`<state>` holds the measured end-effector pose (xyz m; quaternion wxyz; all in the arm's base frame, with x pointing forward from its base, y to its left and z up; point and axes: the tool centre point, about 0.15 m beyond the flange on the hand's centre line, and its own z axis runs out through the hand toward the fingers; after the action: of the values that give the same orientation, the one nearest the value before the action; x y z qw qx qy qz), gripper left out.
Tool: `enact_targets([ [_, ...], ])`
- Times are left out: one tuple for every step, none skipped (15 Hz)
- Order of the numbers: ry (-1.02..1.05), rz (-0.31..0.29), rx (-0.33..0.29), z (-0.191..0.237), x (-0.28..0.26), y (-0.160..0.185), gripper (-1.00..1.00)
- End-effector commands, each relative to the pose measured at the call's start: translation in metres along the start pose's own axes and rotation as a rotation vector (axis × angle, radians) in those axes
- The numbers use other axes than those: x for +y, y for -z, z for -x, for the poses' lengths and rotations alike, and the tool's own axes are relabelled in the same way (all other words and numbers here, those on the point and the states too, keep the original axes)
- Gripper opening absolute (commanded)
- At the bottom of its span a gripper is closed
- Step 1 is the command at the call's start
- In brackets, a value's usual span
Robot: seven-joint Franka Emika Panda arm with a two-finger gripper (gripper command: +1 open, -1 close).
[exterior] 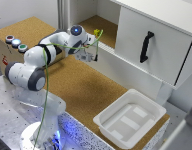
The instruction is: Place the grasped pink block inside the left cabinet
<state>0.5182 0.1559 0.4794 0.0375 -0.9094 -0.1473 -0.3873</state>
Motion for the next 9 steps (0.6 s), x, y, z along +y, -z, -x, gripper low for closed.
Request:
enact_targets([
  [-0.109, 0.315, -0.110, -0.084, -0.004, -0.035, -1.00],
  [-0.111, 0.332, -0.126, -0.090, -0.002, -0.037, -1.00],
  [-0.127, 0.360, -0.148, -0.097, 0.003, -0.039, -1.00],
  [-0.152, 0.358, -0.175, -0.098, 0.007, -0.043, -1.00],
  [-0.160, 0.347, -0.197, -0.099, 0.011, -0.048, -1.00],
  [-0.163, 0.342, -0.212, -0.101, 0.013, -0.053, -1.00],
  [-0.160, 0.340, -0.219, -0.104, 0.017, -0.059, -1.00],
  [-0.161, 0.341, -0.219, -0.108, 0.022, -0.065, -1.00],
  [-0.163, 0.339, -0.221, -0.110, 0.026, -0.071, -1.00],
])
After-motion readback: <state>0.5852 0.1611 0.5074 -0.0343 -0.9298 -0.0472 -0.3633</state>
